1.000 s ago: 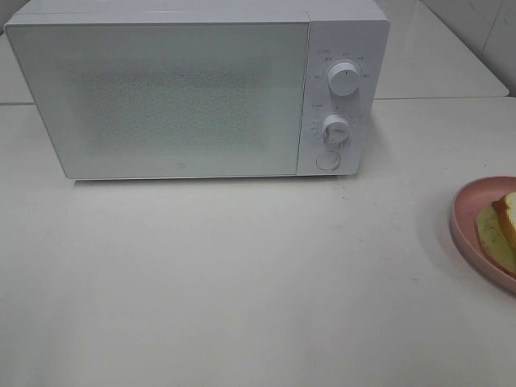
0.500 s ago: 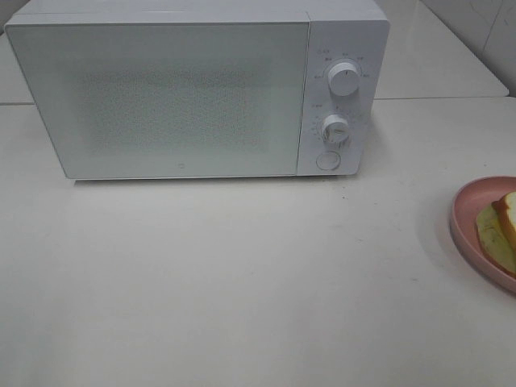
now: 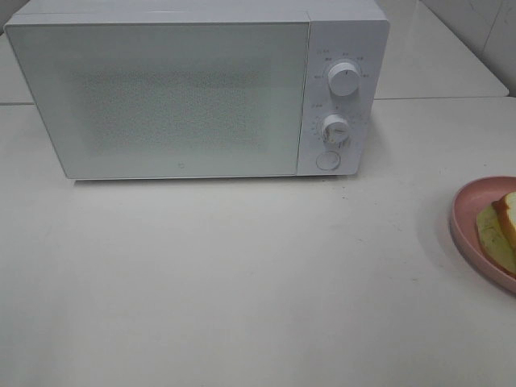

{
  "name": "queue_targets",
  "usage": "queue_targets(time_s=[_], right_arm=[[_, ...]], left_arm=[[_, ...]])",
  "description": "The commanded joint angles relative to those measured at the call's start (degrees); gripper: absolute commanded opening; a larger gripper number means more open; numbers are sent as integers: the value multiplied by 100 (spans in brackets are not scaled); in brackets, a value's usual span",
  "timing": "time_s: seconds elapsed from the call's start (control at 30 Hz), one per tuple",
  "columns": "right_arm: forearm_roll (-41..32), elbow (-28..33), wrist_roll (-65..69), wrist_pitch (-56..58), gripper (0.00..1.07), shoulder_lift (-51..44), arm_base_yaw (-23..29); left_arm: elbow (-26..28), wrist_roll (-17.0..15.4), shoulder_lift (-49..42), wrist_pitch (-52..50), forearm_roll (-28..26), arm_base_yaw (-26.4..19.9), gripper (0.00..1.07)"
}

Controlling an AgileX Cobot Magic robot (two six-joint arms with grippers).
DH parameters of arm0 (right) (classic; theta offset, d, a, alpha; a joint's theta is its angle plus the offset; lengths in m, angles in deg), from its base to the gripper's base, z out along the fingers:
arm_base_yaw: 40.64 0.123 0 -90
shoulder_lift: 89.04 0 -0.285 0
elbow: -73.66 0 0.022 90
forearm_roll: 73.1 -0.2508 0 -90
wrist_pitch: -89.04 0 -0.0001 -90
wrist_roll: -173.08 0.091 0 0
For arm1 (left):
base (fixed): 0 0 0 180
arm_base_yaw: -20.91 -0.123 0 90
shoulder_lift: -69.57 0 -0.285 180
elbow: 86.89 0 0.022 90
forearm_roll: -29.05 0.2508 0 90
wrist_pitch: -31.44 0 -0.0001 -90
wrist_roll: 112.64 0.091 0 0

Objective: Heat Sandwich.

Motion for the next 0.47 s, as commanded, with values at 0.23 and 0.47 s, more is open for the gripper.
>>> queue_targets(time_s=[0.23,0.47], right_arm=[[-23,6,0,-57,76,-155,-29],[-23,6,0,-57,76,-155,-29]], left_arm=[[-17,6,-149,6,-11,34,103],[-17,6,-149,6,-11,34,103]])
